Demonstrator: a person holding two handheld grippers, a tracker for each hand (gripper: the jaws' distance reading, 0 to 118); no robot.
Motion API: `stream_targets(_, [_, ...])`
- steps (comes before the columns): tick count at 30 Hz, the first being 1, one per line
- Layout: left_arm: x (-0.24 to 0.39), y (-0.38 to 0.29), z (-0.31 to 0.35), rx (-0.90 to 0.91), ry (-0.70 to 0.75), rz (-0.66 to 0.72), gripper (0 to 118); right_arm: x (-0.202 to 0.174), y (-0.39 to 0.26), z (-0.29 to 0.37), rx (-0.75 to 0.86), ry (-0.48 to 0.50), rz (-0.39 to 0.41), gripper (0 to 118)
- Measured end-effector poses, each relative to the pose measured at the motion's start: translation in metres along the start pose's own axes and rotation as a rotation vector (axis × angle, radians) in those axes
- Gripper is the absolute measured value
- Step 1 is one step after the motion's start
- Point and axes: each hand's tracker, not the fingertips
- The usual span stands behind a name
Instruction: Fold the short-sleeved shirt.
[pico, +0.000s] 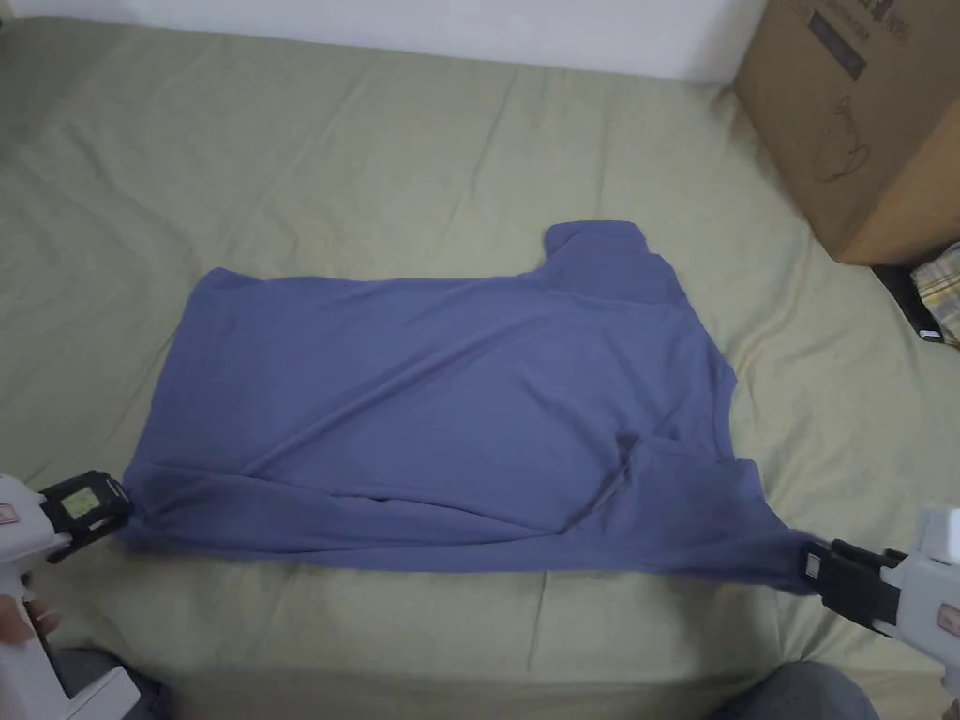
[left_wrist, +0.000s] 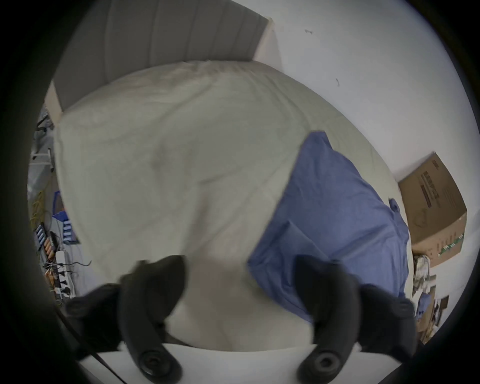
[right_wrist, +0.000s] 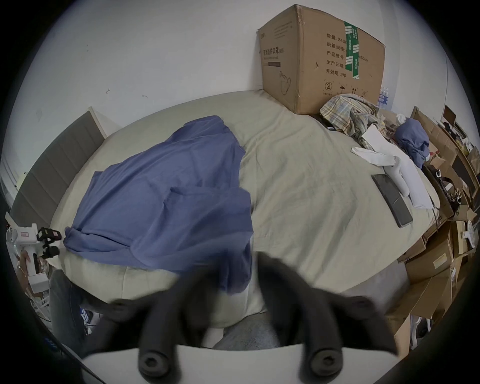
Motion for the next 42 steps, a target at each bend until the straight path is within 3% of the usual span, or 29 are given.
stream_targets(1, [-0.002,0.003,0.008,0.036,-0.001,-0.004,111,0.001,0.002,0.003,0.003,-0.005,0.005,96])
stream_targets(2, [-0.003,0.006,0.018,0.085,-0.009,-0.024,112,0.001,0.008,0.008,0.007,-0.009,0.010,106])
stream_targets(12, [0.062,-0.005,0.139,0.619,-0.086,-0.417,114,-0.038,0.051,0.089,0.452,-0.019,0.081,107])
stream_targets(16, [0.085,-0.030,0.160,0.695,-0.195,-0.491,117,-0.062,0.044,0.102,0.589,-0.037,0.107,108])
stream_targets(19, [0.095,-0.049,0.160,0.715,-0.191,-0.527,116,-0.078,0.034,0.103,0.619,-0.059,0.131,109])
stream_targets(21, [0.099,-0.060,0.158,0.706,-0.205,-0.565,104,-0.084,0.027,0.102,0.623,-0.051,0.126,107])
stream_targets(23, [0.098,-0.070,0.157,0.697,-0.231,-0.584,76,-0.089,0.020,0.103,0.635,-0.029,0.111,96])
stream_targets(24, [0.098,-0.073,0.157,0.686,-0.239,-0.591,54,-0.090,0.018,0.103,0.637,-0.010,0.103,75])
stream_targets(26, [0.098,-0.078,0.155,0.681,-0.245,-0.599,26,-0.092,0.016,0.100,0.633,0.017,0.096,33])
stream_targets(27, [0.097,-0.080,0.156,0.677,-0.254,-0.604,9,-0.093,0.016,0.099,0.628,0.019,0.098,6])
stream_targets(28, [0.098,-0.081,0.156,0.677,-0.255,-0.610,0,-0.094,0.015,0.096,0.628,0.018,0.102,1])
stream_targets(42, [0.097,-0.081,0.151,0.672,-0.279,-0.587,0,-0.097,0.017,0.085,0.623,0.047,0.127,0])
